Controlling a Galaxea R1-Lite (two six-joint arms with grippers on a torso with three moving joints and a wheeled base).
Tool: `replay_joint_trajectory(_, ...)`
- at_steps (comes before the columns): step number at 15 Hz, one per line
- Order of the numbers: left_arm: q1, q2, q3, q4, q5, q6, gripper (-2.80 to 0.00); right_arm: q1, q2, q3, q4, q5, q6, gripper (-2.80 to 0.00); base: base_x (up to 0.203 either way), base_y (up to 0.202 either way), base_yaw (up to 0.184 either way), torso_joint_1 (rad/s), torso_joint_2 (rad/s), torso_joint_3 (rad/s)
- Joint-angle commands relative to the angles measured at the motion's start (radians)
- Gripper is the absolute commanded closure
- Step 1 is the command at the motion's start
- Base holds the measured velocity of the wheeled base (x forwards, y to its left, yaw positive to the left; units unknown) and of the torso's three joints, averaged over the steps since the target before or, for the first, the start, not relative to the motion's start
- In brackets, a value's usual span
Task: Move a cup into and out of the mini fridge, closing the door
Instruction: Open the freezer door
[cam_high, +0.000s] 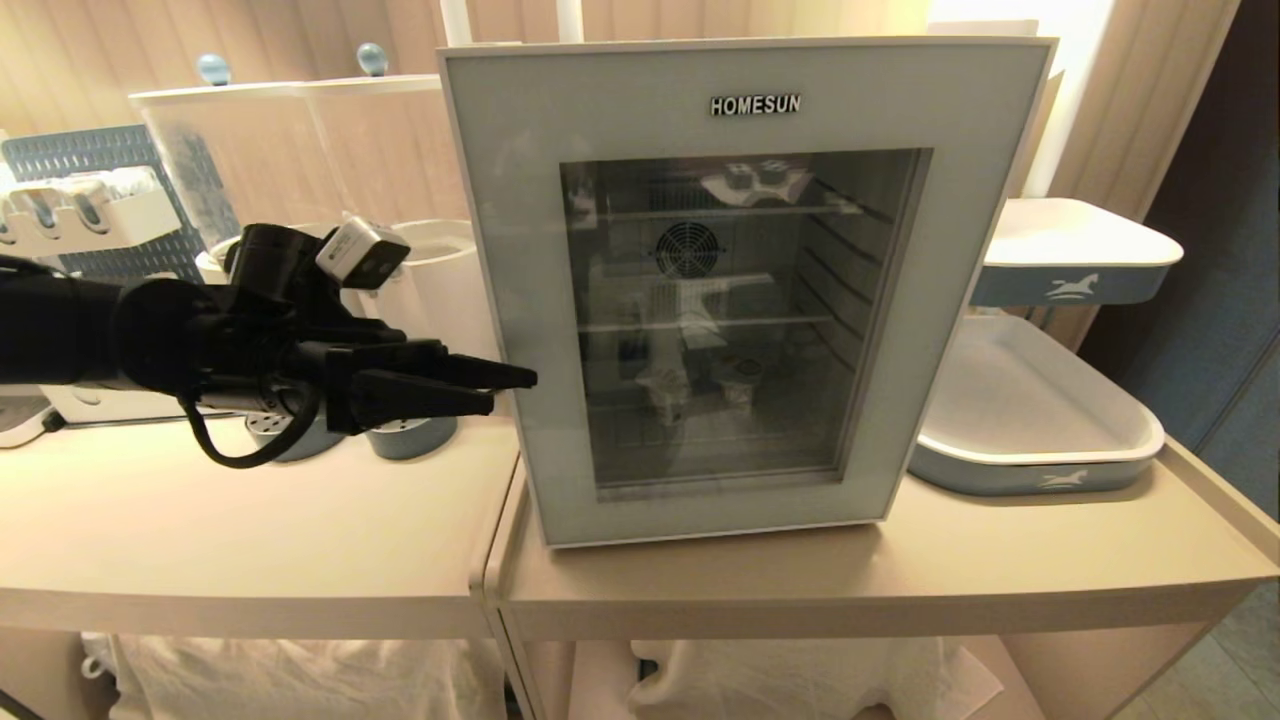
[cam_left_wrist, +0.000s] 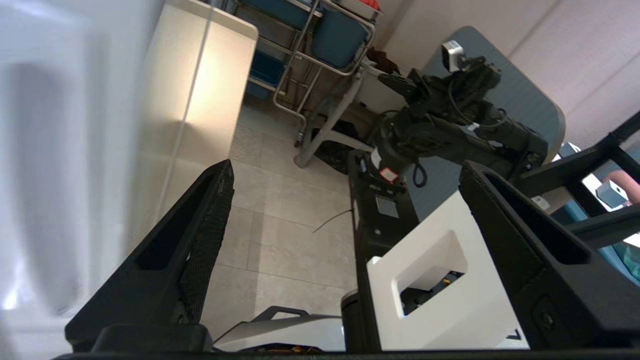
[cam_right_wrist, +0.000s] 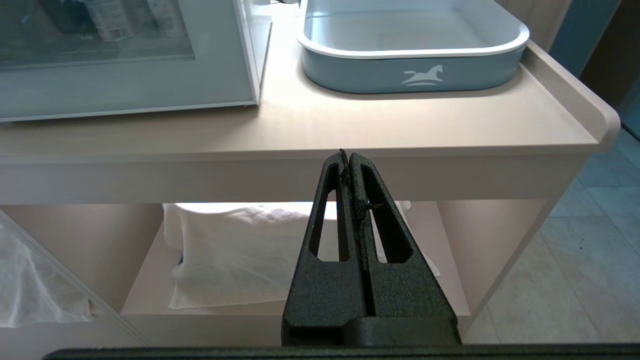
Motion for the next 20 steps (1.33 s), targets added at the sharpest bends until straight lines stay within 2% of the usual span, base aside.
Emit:
replay_joint_trajectory(1, 0.013, -0.046, 0.040, 0.000, -0.008, 0.004, -2.80, 0.001, 0.001, 0.000, 0.000, 0.000, 0.000, 0.00, 0.000, 0.000, 0.000, 0.000, 0.00, 0.000)
replay_joint_trajectory(4, 0.089, -0.080, 0.087, -0.029, 0.028, 0.017, -2.80, 0.001, 0.001, 0.000, 0.002, 0.000, 0.000, 0.00, 0.000, 0.000, 0.000, 0.000, 0.00, 0.000)
replay_joint_trajectory(7, 0.123, -0.059, 0.051, -0.037, 0.062, 0.019, -2.80, 0.001, 0.000, 0.000, 0.002, 0.001, -0.002, 0.00, 0.000, 0.000, 0.000, 0.000, 0.00, 0.000)
replay_joint_trajectory(10, 0.087, 0.003, -0.013, -0.038, 0.127, 0.019, -2.80, 0.001, 0.001, 0.000, 0.002, 0.002, -0.002, 0.00, 0.000, 0.000, 0.000, 0.000, 0.00, 0.000)
replay_joint_trajectory(15, 0.007, 0.125, -0.133, -0.036, 0.138, 0.012, -2.80, 0.001, 0.000, 0.000, 0.002, 0.000, 0.000, 0.00, 0.000, 0.000, 0.000, 0.000, 0.00, 0.000)
replay_joint_trajectory(18, -0.009, 0.105, -0.102, -0.032, 0.127, 0.012, -2.80, 0.001, 0.001, 0.000, 0.002, 0.000, -0.002, 0.00, 0.000, 0.000, 0.000, 0.000, 0.00, 0.000)
replay_joint_trajectory(20, -0.011, 0.058, -0.041, -0.029, 0.118, 0.012, -2.80, 0.001, 0.001, 0.000, 0.002, 0.000, -0.002, 0.00, 0.000, 0.000, 0.000, 0.000, 0.00, 0.000)
